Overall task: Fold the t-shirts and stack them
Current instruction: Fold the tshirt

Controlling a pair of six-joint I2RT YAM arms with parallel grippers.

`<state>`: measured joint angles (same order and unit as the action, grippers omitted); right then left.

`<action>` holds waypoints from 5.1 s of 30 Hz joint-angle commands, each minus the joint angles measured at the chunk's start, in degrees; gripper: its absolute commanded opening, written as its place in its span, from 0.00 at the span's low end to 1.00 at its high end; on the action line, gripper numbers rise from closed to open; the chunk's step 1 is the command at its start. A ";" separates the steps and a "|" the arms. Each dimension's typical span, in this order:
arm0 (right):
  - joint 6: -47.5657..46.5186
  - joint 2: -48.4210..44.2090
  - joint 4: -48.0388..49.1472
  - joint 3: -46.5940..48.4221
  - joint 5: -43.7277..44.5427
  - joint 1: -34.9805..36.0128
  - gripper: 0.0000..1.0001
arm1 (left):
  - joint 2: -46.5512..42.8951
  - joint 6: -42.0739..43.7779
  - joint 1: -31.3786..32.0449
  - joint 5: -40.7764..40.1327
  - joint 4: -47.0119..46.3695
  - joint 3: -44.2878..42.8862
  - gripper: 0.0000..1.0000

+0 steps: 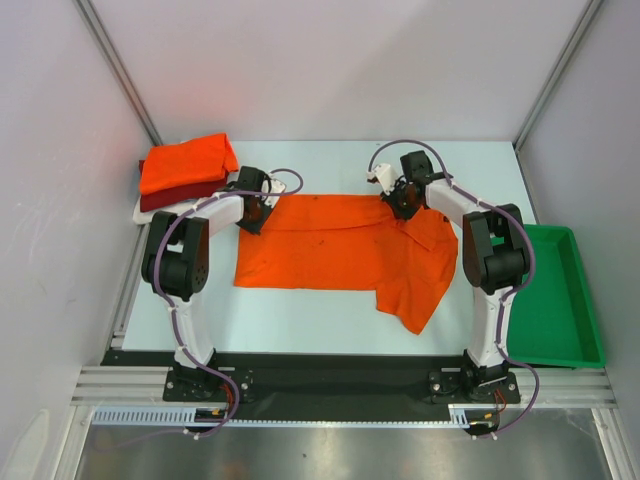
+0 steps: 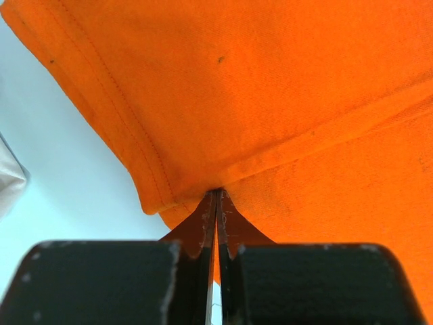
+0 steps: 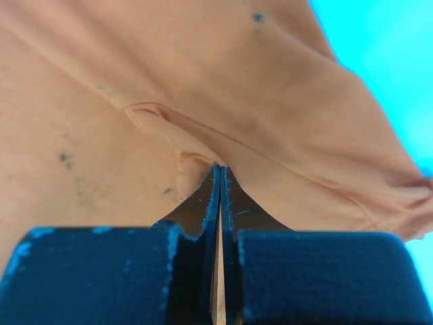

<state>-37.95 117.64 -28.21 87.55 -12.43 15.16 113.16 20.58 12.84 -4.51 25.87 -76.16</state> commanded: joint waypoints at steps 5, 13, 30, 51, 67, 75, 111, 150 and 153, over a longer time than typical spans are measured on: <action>0.43 0.48 4.74 2.36 5.04 0.31 0.04 | -0.05 0.25 0.34 -0.58 -0.38 -1.54 0.03; 1.92 -5.65 5.71 1.14 6.37 1.28 0.34 | -0.58 0.25 0.34 -0.58 -0.99 -0.57 0.03; -5.38 -12.89 -5.28 -12.23 -8.33 5.58 0.26 | 0.48 0.08 0.34 -0.06 -0.56 -1.71 0.03; -4.85 -6.46 1.22 -6.78 1.00 2.95 0.29 | 2.15 -0.10 0.34 0.12 -0.38 -2.50 0.03; -5.02 -4.88 1.66 -6.34 1.44 3.47 0.29 | 2.15 -0.19 0.34 0.29 -0.38 -2.41 0.02; -5.29 -3.39 2.63 -6.51 2.32 3.92 0.21 | 1.71 -0.10 0.43 0.03 -0.38 -2.06 0.02; -3.98 -11.73 -8.01 -5.99 -8.23 5.58 0.17 | 0.30 0.60 0.52 -0.85 -0.56 -2.15 0.02; -2.91 -10.78 -9.41 -14.17 -19.83 -18.15 0.52 | 6.28 1.13 0.25 -1.55 5.25 -8.92 0.03; -3.09 -8.23 -10.29 -12.06 -20.88 -18.23 0.50 | 6.10 1.39 0.25 -2.16 4.98 -8.48 0.02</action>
<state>-40.53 107.79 -38.00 71.75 -31.03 -3.03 118.87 21.06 12.97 -4.93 29.52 -84.99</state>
